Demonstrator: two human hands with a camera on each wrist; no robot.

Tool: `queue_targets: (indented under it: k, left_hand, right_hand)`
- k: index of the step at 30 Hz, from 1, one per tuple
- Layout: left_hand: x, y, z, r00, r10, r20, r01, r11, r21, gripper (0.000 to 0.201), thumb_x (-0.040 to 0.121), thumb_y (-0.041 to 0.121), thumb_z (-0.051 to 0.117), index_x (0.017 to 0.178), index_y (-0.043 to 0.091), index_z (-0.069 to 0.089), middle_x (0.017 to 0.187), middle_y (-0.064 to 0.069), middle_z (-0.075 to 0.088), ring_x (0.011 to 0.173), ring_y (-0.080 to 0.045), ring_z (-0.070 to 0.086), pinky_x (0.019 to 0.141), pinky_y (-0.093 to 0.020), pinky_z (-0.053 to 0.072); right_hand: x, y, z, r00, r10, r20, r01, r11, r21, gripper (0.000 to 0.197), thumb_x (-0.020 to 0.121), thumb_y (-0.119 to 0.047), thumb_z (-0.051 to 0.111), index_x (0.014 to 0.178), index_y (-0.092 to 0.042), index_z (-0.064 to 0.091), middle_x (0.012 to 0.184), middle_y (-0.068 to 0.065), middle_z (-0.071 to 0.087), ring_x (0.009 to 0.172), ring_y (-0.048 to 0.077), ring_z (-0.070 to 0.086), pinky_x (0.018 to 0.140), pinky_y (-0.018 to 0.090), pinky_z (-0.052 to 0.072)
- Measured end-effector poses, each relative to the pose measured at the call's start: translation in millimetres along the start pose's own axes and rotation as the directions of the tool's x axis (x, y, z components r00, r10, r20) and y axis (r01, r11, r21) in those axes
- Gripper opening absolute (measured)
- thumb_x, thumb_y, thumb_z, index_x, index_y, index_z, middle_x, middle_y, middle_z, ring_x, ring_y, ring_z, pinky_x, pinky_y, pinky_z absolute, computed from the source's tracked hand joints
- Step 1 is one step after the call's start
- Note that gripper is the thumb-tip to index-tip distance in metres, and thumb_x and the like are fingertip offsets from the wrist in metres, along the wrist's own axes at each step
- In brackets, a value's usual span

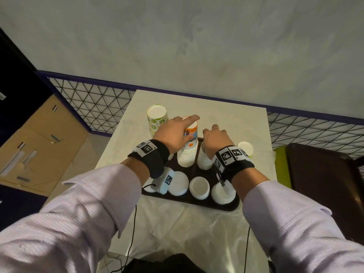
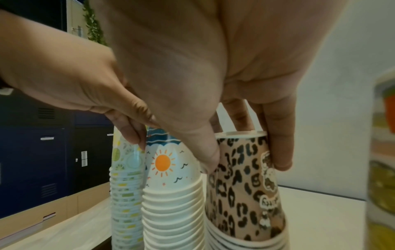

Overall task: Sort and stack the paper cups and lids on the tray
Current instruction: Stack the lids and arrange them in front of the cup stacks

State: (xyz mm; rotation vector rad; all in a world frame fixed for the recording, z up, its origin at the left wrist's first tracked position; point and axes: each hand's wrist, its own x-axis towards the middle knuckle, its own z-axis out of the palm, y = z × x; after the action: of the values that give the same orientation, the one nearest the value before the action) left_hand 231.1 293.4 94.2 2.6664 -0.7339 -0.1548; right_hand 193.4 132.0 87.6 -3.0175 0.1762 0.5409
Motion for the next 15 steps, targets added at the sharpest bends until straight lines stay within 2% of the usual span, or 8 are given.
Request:
queue_targets:
  k: [4, 7, 8, 10, 12, 15]
  left_hand:
    - [0, -1, 2, 1.000, 0.010, -0.013, -0.010, 1.000, 0.016, 0.064, 0.100, 0.034, 0.065, 0.154, 0.039, 0.033, 0.132, -0.012, 0.061, 0.115, -0.032, 0.063, 0.085, -0.037, 0.052]
    - [-1, -1, 3, 1.000, 0.014, -0.015, -0.014, 0.999, 0.030, 0.065, 0.100, 0.037, 0.063, 0.155, 0.040, 0.029, 0.135, -0.012, 0.059, 0.116, -0.031, 0.063, 0.082, -0.035, 0.051]
    - [-2, -2, 4, 1.000, 0.011, -0.014, -0.011, 0.999, 0.037, 0.067, 0.100, 0.039, 0.062, 0.156, 0.042, 0.026, 0.139, -0.011, 0.057, 0.119, -0.032, 0.062, 0.084, -0.036, 0.053]
    - [-5, -1, 4, 1.000, -0.001, -0.014, 0.002, 0.999, 0.032, 0.072, 0.098, 0.042, 0.064, 0.158, 0.044, 0.024, 0.153, -0.011, 0.046, 0.132, -0.034, 0.055, 0.096, -0.043, 0.054]
    - [-8, 3, 2, 0.999, -0.008, -0.041, 0.008, 1.000, 0.017, 0.078, 0.095, 0.042, 0.068, 0.159, 0.045, 0.024, 0.162, -0.013, 0.033, 0.144, -0.038, 0.040, 0.111, -0.049, 0.046]
    - [-9, 15, -2, 0.987, 0.069, -0.147, -0.053, 0.993, 0.105, 0.077, 0.091, 0.044, 0.072, 0.158, 0.043, 0.032, 0.165, -0.014, 0.028, 0.150, -0.038, 0.026, 0.119, -0.052, 0.034]
  right_hand:
    - [3, -2, -5, 0.999, 0.015, 0.036, -0.015, 1.000, -0.016, 0.056, 0.091, -0.020, 0.065, 0.142, -0.012, 0.043, 0.136, 0.016, 0.042, 0.127, 0.038, 0.045, 0.099, 0.048, 0.048]
    - [-6, 2, -14, 1.000, -0.007, -0.012, 0.007, 1.000, -0.005, 0.053, 0.094, -0.027, 0.060, 0.142, -0.015, 0.041, 0.135, 0.014, 0.049, 0.125, 0.035, 0.048, 0.097, 0.046, 0.048]
    - [-11, 7, -19, 0.999, -0.013, -0.038, 0.014, 1.000, 0.020, 0.054, 0.094, -0.028, 0.059, 0.143, -0.015, 0.040, 0.134, 0.014, 0.050, 0.125, 0.034, 0.049, 0.097, 0.045, 0.049]
    - [-24, 22, -32, 0.994, -0.025, -0.106, 0.035, 0.995, 0.098, 0.056, 0.095, -0.028, 0.055, 0.146, -0.013, 0.038, 0.139, 0.015, 0.049, 0.128, 0.035, 0.047, 0.100, 0.046, 0.048]
    - [-39, 43, -43, 0.977, -0.019, -0.211, 0.059, 0.981, 0.186, 0.057, 0.096, -0.026, 0.052, 0.150, -0.012, 0.038, 0.146, 0.017, 0.046, 0.132, 0.036, 0.043, 0.106, 0.046, 0.043]
    - [-59, 75, -42, 0.951, 0.035, -0.306, 0.056, 0.956, 0.287, 0.061, 0.094, -0.030, 0.053, 0.152, -0.016, 0.038, 0.154, 0.016, 0.039, 0.139, 0.037, 0.037, 0.113, 0.046, 0.035]
